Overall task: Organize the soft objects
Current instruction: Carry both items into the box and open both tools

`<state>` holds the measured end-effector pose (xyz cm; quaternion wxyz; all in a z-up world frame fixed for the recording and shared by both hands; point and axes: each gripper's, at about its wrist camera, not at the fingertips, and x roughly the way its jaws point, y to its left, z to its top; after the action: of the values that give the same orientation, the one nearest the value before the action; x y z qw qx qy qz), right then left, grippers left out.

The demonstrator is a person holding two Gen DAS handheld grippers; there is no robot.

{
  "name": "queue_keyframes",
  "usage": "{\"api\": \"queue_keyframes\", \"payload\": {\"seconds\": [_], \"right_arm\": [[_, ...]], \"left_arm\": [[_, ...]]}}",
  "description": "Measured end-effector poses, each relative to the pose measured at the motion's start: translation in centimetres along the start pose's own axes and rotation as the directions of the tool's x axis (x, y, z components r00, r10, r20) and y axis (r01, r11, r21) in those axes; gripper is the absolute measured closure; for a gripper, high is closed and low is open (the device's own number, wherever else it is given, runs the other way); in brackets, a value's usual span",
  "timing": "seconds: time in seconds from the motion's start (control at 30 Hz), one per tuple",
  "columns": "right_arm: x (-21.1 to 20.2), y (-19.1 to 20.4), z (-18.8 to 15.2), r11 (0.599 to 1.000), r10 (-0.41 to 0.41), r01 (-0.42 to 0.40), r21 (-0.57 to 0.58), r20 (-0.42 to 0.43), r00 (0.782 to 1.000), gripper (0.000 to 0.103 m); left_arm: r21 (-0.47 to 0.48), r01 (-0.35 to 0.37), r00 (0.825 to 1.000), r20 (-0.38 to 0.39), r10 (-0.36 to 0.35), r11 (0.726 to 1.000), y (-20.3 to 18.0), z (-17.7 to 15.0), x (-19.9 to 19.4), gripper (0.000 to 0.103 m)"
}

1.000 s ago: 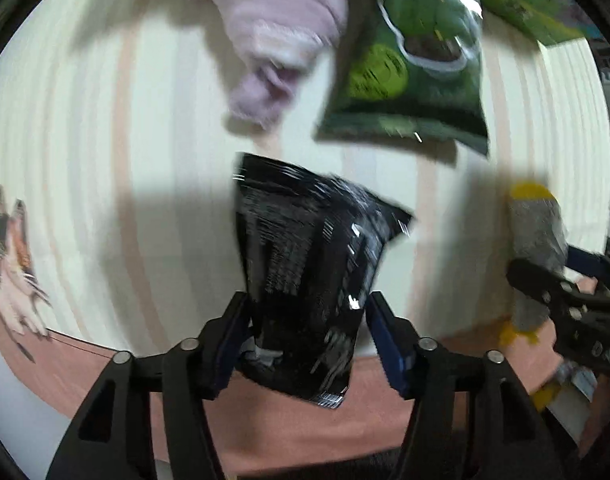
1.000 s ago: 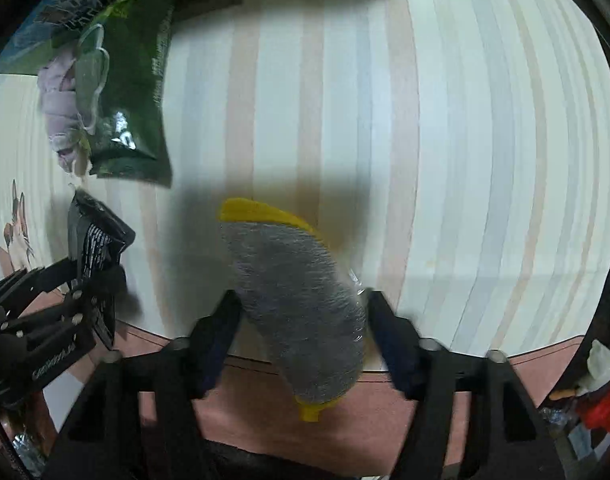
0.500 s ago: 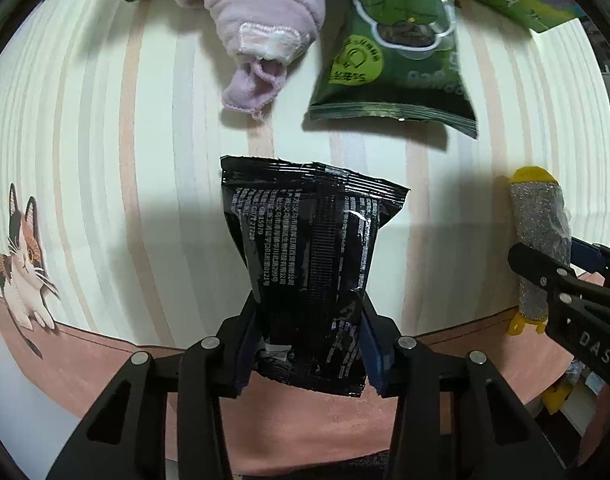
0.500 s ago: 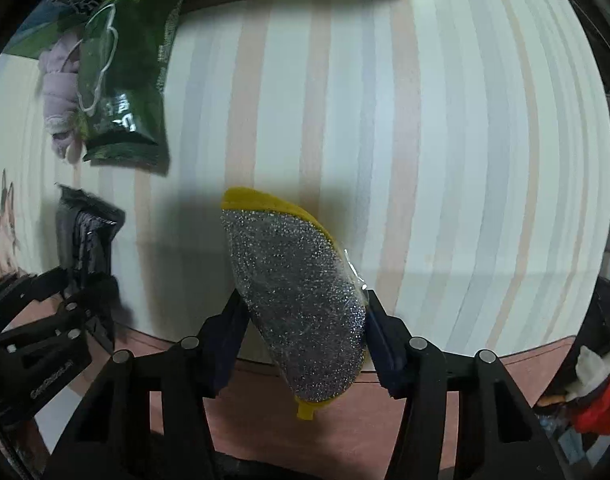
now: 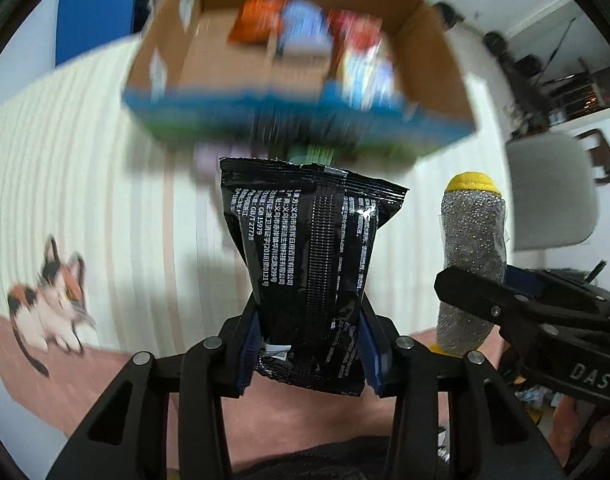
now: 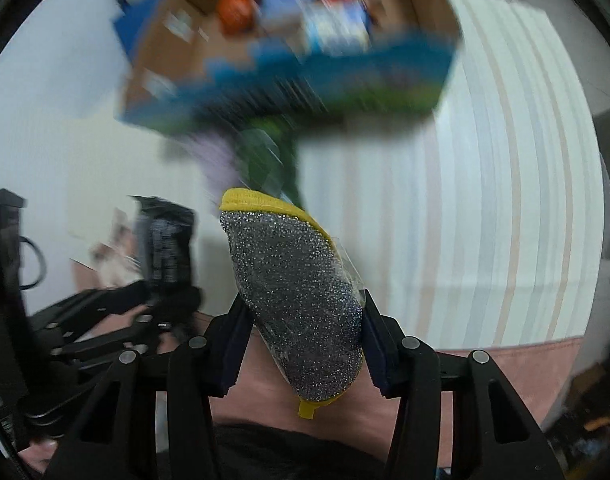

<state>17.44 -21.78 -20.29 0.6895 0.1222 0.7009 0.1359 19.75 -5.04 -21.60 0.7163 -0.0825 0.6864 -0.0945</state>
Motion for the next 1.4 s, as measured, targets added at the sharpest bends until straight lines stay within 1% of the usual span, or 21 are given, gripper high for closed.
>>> {"api": "queue_keyframes", "payload": {"seconds": [0.1,0.17,0.23,0.27,0.3,0.4,0.47,0.53,0.63,0.73,0.9,1.0,1.07,1.13,1.2,1.23,1.27,1.3,1.33,1.37,1.4], "right_arm": [[-3.4,1.6,3.2,0.999,0.050,-0.050,-0.005,0.067,0.997,0.050],[-4.9,2.5,5.7,0.997,0.074,-0.074,-0.005,0.106,0.992,0.050],[-5.7,2.8,8.5,0.996,0.084,-0.085,0.001,0.133,0.988,0.050],[-6.2,2.7,10.5,0.996,0.090,-0.092,0.009,0.141,0.986,0.050],[-6.4,3.2,11.7,0.996,0.089,-0.092,0.015,0.149,0.985,0.050],[-4.6,3.8,15.8,0.995,0.082,-0.090,0.048,0.146,0.986,0.050],[-2.5,3.6,18.0,0.993,0.074,-0.085,0.079,0.127,0.989,0.050],[-0.2,3.1,19.6,0.991,0.068,-0.080,0.111,0.108,0.992,0.050],[2.6,2.3,21.1,0.986,0.059,-0.069,0.155,0.070,0.996,0.050],[4.8,1.7,22.1,0.982,0.043,-0.050,0.183,0.040,0.998,0.050],[7.9,0.9,23.4,0.980,0.004,-0.003,0.198,-0.006,1.000,0.050],[9.0,0.7,23.9,0.982,-0.009,0.014,0.188,-0.030,0.999,0.050],[9.6,0.7,24.0,0.984,-0.008,0.018,0.178,-0.060,0.998,0.046],[9.8,0.8,24.2,0.986,-0.027,0.038,0.160,-0.073,0.997,0.043],[9.7,1.0,24.2,0.988,-0.056,0.067,0.142,-0.083,0.995,0.030],[9.7,1.1,24.3,0.988,-0.065,0.076,0.132,-0.084,0.994,0.024],[9.5,1.2,24.3,0.989,-0.081,0.090,0.118,-0.083,0.993,0.024],[9.3,1.3,24.3,0.988,-0.096,0.105,0.110,-0.085,0.992,0.024],[9.1,1.3,24.2,0.988,-0.108,0.117,0.103,-0.089,0.990,0.023],[8.9,1.4,24.2,0.988,-0.113,0.121,0.096,-0.090,0.990,0.019],[8.6,1.5,24.1,0.988,-0.119,0.127,0.092,-0.088,0.989,0.016]], "left_arm": [[0.003,0.009,0.999,0.043,-0.009,1.000,0.6,3.9,-2.8,0.063],[-0.006,-0.014,0.998,0.067,0.015,1.000,1.6,7.2,-3.4,0.063],[-0.017,-0.056,0.996,0.070,0.057,0.998,2.3,10.3,-3.6,0.063],[-0.023,-0.059,0.996,0.060,0.060,0.998,3.0,12.1,-3.5,0.063],[-0.030,-0.053,0.997,0.046,0.054,0.998,3.6,13.4,-3.0,0.063],[-0.065,-0.037,0.999,-0.013,0.036,0.997,5.1,17.7,-1.1,0.063],[-0.087,-0.043,0.997,-0.061,0.037,0.995,6.0,19.9,0.6,0.063],[-0.104,-0.041,0.994,-0.104,0.030,0.994,6.6,21.4,2.0,0.063],[-0.117,-0.032,0.983,-0.181,0.011,0.993,7.3,22.4,4.9,0.063],[-0.125,-0.035,0.973,-0.232,0.006,0.992,7.8,23.2,7.3,0.063],[-0.146,-0.021,0.956,-0.293,-0.023,0.989,8.7,23.9,10.1,0.062],[-0.133,-0.031,0.948,-0.318,-0.013,0.991,8.7,24.1,10.8,0.060],[-0.127,-0.035,0.943,-0.333,-0.009,0.991,8.6,24.1,10.9,0.059],[-0.125,-0.033,0.943,-0.333,-0.010,0.992,8.5,24.1,10.6,0.055],[-0.103,-0.027,0.946,-0.324,-0.008,0.994,8.1,24.1,9.9,0.054],[-0.092,-0.035,0.948,-0.317,0.004,0.995,7.9,24.0,9.5,0.047],[-0.080,-0.045,0.952,-0.306,0.019,0.996,7.8,24.0,9.0,0.039],[-0.074,-0.049,0.956,-0.293,0.025,0.996,7.7,24.0,8.6,0.026],[-0.072,-0.053,0.960,-0.279,0.031,0.996,7.6,24.0,8.0,0.023],[-0.070,-0.058,0.963,-0.269,0.037,0.996,7.6,23.9,7.6,0.023],[-0.068,-0.058,0.964,-0.262,0.039,0.996,7.6,23.7,7.1,0.015]]}}
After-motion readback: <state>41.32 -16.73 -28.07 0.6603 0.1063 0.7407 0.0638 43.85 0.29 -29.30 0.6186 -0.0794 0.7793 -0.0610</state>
